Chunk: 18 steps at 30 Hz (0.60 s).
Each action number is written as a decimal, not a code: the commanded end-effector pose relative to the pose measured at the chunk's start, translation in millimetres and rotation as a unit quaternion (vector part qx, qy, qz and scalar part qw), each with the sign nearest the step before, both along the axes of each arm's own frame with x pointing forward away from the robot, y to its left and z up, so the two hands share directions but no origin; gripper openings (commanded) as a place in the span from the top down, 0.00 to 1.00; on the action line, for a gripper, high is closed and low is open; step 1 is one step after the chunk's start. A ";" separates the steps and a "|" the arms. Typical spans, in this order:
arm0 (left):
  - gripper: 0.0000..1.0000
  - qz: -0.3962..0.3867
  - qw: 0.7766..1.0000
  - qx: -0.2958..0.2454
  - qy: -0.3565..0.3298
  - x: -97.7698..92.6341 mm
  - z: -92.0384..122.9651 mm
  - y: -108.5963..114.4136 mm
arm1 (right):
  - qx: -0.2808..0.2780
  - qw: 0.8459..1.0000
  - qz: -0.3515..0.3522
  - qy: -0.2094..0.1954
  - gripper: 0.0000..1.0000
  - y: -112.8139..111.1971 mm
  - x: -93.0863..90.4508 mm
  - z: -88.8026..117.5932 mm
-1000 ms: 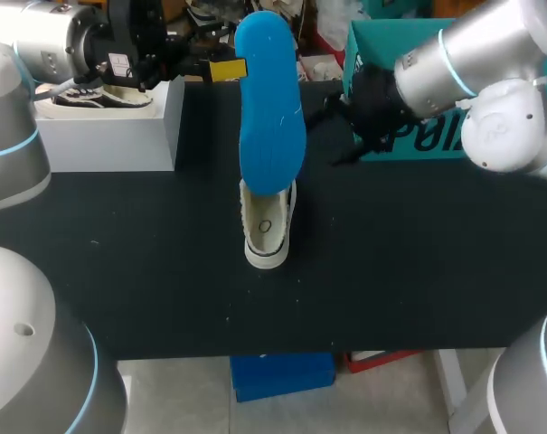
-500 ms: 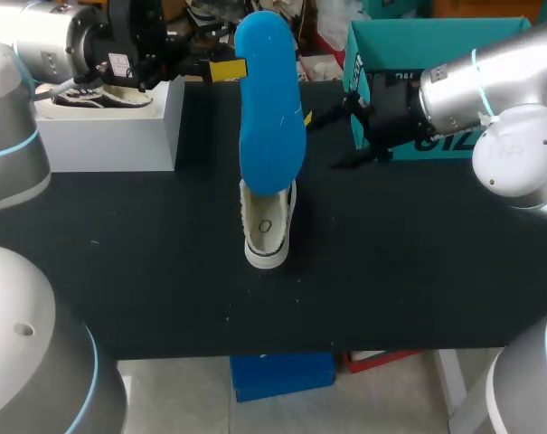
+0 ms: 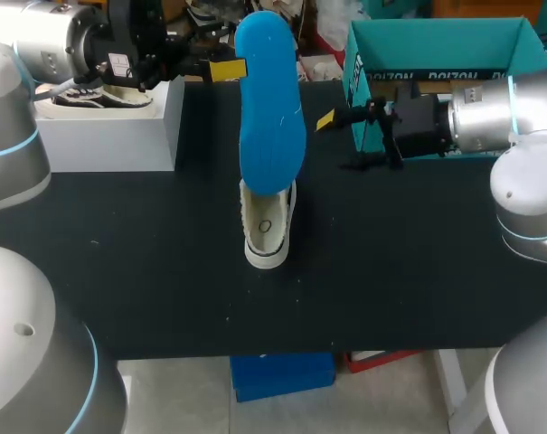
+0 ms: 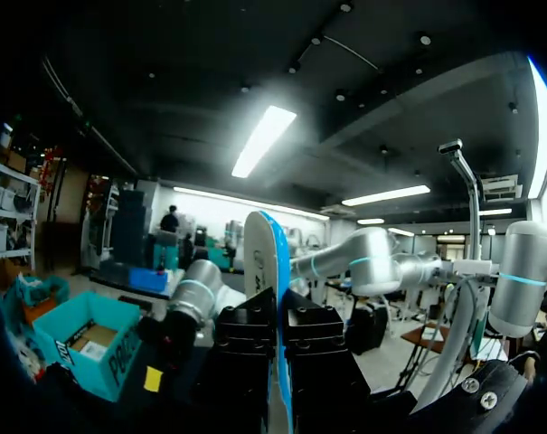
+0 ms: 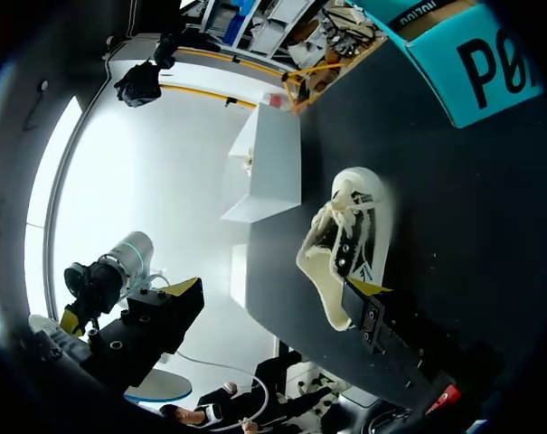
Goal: Take the shoe out of the shoebox, open the shoe tongue, remove and reinsert the insole, then place the shoe into the shoebox
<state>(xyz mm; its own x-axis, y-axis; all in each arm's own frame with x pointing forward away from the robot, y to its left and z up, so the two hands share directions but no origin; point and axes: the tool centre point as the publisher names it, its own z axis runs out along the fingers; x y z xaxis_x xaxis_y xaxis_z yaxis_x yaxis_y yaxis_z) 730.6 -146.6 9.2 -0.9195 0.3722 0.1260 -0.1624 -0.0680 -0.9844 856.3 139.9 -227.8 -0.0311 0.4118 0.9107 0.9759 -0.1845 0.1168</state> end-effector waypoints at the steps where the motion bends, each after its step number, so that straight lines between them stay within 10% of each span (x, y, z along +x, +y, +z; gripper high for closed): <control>1: 1.00 0.001 1.000 0.000 0.000 -0.2 -0.9 -1.0 | 0.025 1.000 0.001 -0.004 0.00 -2.0 0.7 -0.7; 11: 1.00 0.001 1.000 0.000 0.000 -0.2 -0.9 -1.0 | 0.029 0.999 -0.018 -0.015 0.00 -7.3 0.6 1.9; 18: 1.00 -0.013 0.955 0.004 -0.296 -20.0 -13.4 -8.6 | 0.029 0.999 -0.018 -0.015 0.00 -7.3 0.6 1.9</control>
